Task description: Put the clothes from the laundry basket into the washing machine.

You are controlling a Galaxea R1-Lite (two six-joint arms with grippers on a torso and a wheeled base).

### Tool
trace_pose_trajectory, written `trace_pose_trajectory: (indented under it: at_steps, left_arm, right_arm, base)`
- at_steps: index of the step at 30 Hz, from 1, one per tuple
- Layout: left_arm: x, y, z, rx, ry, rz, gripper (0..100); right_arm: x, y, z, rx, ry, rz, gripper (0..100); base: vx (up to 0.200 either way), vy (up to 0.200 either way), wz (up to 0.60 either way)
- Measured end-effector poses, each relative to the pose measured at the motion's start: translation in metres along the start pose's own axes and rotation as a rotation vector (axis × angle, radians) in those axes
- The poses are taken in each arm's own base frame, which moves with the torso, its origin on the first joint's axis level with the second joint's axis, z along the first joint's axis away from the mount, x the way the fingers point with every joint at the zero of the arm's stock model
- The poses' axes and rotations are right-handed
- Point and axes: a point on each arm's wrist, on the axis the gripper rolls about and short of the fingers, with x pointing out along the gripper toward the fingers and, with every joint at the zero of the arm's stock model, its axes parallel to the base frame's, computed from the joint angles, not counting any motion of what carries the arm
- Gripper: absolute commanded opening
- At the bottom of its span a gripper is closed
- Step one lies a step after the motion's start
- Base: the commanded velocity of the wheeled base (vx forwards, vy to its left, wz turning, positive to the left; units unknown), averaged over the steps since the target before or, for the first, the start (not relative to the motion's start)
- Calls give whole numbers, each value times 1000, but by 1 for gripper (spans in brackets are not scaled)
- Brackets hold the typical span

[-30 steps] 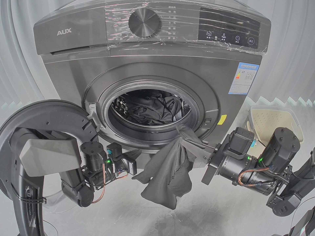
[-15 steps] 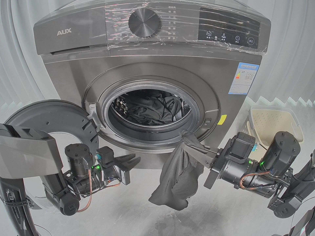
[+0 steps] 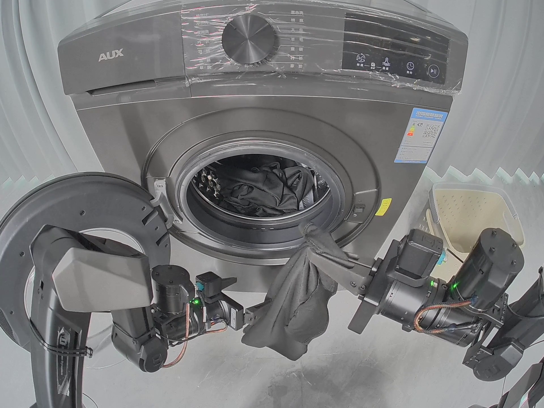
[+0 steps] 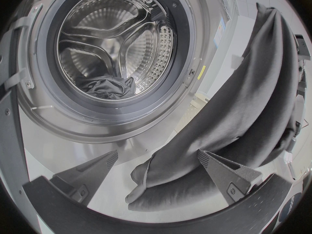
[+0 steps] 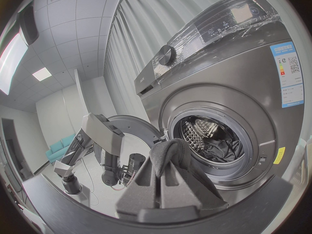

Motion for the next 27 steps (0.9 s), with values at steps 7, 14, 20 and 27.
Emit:
trace_pose_trajectory:
  at_steps: [7,14,20,27]
  left_arm:
    - [19,5,-13,-1,1,23,100]
    - [26,-3,-24,1,29,-15,100]
    - [25,-2,-26,1,38,-13,100]
    - [23,2,-26,-1,37,2,100]
  right_arm:
    - [0,7,3,3,-12,26,0]
    - [5,10,9,3,-39,37,0]
    - [7,1,9,-2,-44,4,0]
    - [12,-6,7,-6,-45,-19,0]
  base:
    - [0,0,0]
    - [0,0,0]
    - [0,0,0]
    - [0,0,0]
